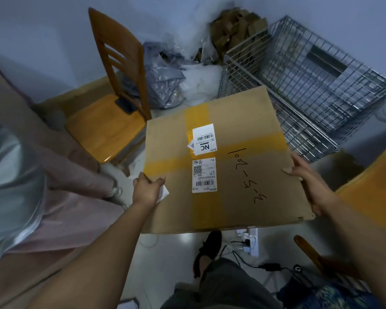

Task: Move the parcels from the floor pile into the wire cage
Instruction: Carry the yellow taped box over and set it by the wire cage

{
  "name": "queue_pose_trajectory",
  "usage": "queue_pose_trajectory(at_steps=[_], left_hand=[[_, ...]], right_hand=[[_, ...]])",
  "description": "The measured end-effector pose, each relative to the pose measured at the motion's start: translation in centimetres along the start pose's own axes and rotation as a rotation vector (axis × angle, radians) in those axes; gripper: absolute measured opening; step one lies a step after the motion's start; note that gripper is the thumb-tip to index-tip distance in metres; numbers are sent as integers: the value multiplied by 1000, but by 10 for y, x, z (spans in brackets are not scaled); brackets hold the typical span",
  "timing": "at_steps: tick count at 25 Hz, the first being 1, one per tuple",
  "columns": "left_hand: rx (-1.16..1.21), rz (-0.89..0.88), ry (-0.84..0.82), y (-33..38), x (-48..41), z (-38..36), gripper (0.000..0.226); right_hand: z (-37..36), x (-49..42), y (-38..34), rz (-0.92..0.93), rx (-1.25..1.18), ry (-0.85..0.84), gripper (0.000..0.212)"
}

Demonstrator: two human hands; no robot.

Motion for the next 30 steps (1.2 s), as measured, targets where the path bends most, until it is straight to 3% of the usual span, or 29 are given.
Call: queue_pose_trajectory(at_steps=[2,7,10,13,17,19,22,23,26,30], left_hand=[[-37,-55,18,47,-1,10,88],[-87,-108,-32,120,-30,13,84],[-122,-194,-34,155,-48,11,91],[-155,-262,-63,185,-74,10,81],[-172,-356,-165,232,-112,8,65],[-279,-315,-201,246,-140,8,72],[-389,-282,-312,264,-184,7,106],[-410,-273,-356,269,-195,5,107],[-378,-226,-452,285,-223,-7,103],[-297,-134,-506,295,-258,-29,127]], right_hand=[[5,-23,-4,-43,-37,-15,61],[15,-68,-19,-94,-87,0,61],[17,-86,-17,-180,-81,126,71],[6,-95,-21,-216,14,232,76],[-4,-105,-21,-280,-38,364,85],[-12,-111,-19,-334,-87,401,88],[-23,-120,-22,-380,-117,437,80],[-26,-124,-23,-393,-132,444,77],[-29,-141,-20,-446,-184,453,73],[-24,-169,-12,-483,-239,442,72]])
Point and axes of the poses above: each hand's wrist, its own x-axis away from the middle knuckle, its own z-axis out of the back of the hand, y = z × x, the point moved 5 cm from there along -x, towards the middle knuckle, and after that the axes turned 1 degree about z, right-handed, at the moved point
